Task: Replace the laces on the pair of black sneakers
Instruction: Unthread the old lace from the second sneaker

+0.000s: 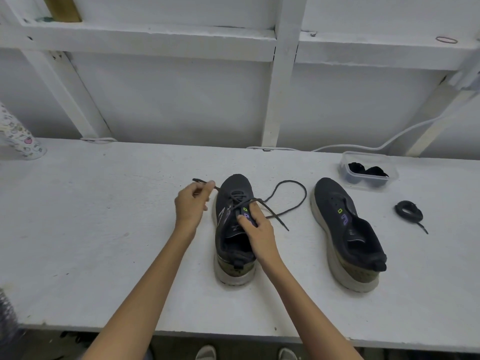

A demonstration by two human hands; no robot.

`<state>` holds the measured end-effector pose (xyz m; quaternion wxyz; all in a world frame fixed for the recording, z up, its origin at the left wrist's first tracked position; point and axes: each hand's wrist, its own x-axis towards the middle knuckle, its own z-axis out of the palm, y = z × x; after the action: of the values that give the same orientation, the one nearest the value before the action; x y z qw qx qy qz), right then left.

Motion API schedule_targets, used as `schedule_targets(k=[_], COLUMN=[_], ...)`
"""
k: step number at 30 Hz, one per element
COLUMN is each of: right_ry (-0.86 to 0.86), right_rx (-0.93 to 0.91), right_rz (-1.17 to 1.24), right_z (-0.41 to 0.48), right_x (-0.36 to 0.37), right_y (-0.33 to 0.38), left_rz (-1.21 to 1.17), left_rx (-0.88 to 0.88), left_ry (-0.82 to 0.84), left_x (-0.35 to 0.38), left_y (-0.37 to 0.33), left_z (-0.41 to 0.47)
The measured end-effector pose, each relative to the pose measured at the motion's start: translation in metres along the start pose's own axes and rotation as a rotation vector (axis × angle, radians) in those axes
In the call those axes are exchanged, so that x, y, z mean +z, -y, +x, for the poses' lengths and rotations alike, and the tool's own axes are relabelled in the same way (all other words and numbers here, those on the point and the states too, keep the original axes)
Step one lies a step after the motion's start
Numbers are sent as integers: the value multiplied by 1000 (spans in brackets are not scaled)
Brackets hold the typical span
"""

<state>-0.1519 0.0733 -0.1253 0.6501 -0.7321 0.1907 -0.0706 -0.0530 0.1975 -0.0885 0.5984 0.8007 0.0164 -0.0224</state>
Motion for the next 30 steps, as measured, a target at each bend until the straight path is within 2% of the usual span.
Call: schedule_targets(k=[2, 4, 6, 9, 11, 13, 16, 18, 20, 23, 24, 26, 30], right_ry=[-21, -17, -4, 3, -11, -17, -15, -14, -7, 3, -1, -10, -19], right_rx=[5, 8, 11, 6, -14, -25, -33, -36, -37, -32, -27, -14, -18], right_rz=[-13, -14, -15, -11, -5, 1, -5, -3, 6, 12, 14, 12, -4], right_z=[0, 2, 2, 3, 2, 2, 1, 1, 1, 1, 1, 2, 4], right_x=[1, 1, 0, 0, 0, 0, 1, 0, 0, -1, 0, 2, 2], right_y=[1, -2, -3, -3, -3, -1, -1, -1, -1, -2, -2, -4, -7], left_rz=[85, 182, 192, -11, -89, -55, 161, 299, 288, 55, 12, 48, 250], left_rx=[-13, 33, 82, 56, 38, 24, 5, 61, 107, 62, 41, 14, -16], left_ry=[180, 258, 163, -169, -242, -102, 217, 281, 161, -142, -176, -89, 326], left_x=[5, 8, 7, -5, -12, -10, 0, 6, 5, -4, -5, -5, 5], left_y=[6, 10, 7, -6, -11, -10, 8, 18, 17, 3, 1, 3, 19], left_z=[-9, -12, -7, 7, 12, 8, -4, -4, 1, 10, 13, 11, -2])
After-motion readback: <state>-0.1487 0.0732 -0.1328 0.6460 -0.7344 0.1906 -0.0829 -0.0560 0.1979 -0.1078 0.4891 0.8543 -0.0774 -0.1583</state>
